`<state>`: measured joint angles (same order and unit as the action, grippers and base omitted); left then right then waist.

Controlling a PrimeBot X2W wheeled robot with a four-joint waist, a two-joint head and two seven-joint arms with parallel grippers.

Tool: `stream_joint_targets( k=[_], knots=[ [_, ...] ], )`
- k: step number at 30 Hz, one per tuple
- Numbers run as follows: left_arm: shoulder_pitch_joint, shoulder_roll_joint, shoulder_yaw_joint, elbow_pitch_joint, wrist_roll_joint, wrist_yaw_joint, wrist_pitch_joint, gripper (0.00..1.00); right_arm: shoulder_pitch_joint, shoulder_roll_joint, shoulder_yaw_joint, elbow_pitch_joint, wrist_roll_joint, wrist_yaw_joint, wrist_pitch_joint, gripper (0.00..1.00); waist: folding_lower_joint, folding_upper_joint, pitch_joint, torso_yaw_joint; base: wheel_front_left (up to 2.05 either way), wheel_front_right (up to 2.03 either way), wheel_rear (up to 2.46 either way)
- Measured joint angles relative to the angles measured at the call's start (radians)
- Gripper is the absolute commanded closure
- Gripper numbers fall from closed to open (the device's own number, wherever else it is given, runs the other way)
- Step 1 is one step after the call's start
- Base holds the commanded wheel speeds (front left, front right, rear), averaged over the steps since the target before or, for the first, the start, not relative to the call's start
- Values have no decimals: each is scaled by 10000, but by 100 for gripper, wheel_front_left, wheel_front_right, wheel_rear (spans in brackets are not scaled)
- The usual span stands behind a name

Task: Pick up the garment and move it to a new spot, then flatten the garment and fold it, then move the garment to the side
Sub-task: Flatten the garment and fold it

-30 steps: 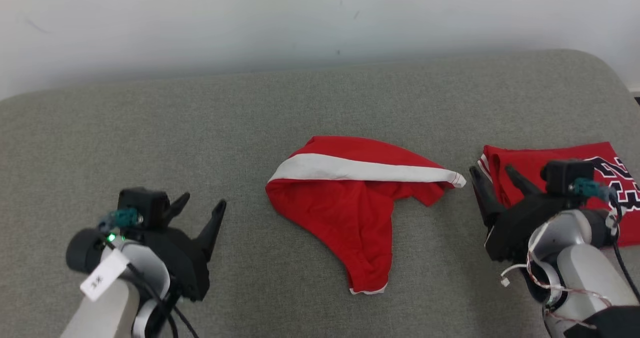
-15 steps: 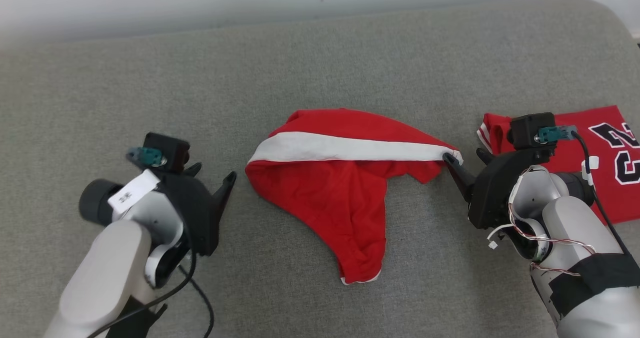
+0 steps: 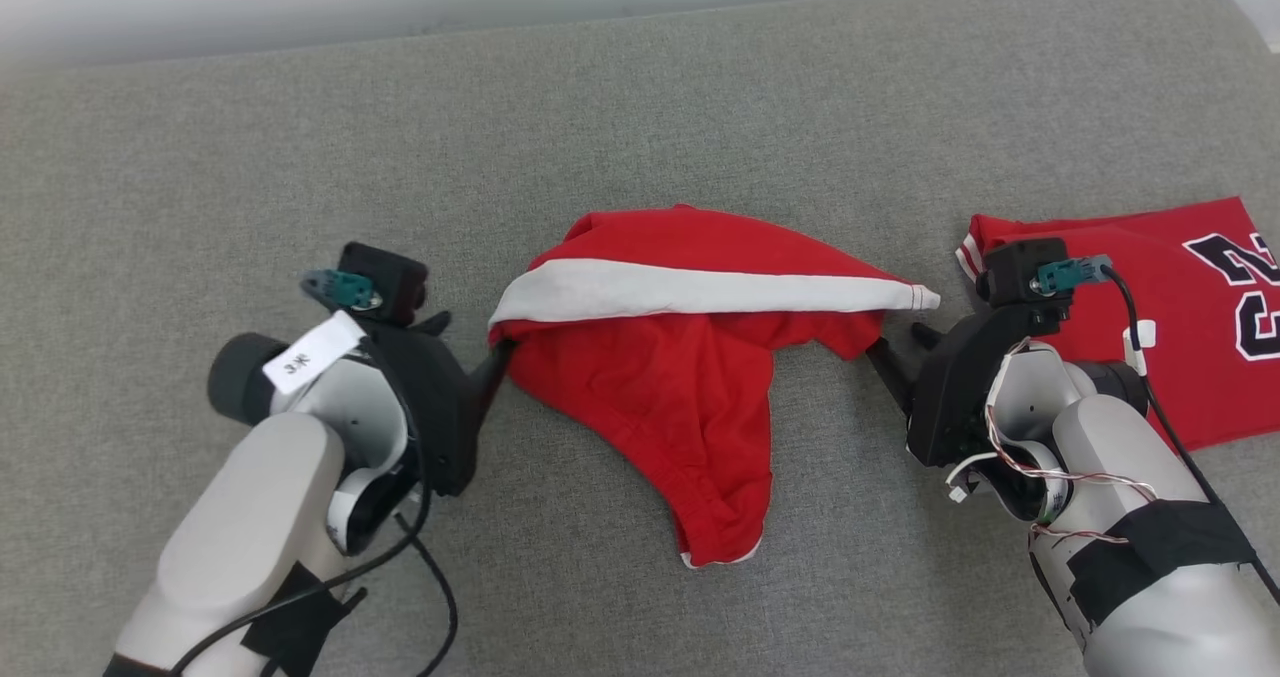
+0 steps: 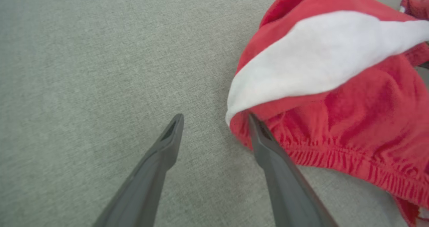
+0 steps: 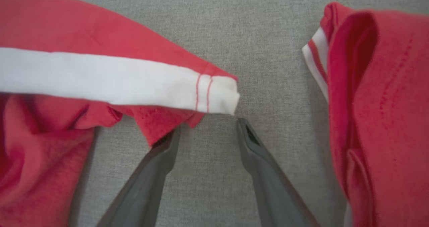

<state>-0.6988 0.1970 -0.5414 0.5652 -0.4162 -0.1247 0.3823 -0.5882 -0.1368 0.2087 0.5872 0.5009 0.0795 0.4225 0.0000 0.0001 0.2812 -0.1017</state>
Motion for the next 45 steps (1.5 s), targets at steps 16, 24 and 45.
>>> stream_joint_targets(
  k=[16,24,45],
  knots=[
    [-828,623,-1912,-293,-1304,-2,-936,0,-391,-178,267,253,-96,207,-499,9,0,0,-66,83,0,0,0],
    [-891,652,-2485,-134,-1764,-2,-1195,0,-794,-326,761,128,-587,305,-911,12,-1,0,42,104,0,0,0],
    [-1348,1064,-3461,608,-2554,-2,-1894,0,123,-865,717,-767,-708,263,-1135,0,-1,-1,-462,102,0,0,0]
  ],
)
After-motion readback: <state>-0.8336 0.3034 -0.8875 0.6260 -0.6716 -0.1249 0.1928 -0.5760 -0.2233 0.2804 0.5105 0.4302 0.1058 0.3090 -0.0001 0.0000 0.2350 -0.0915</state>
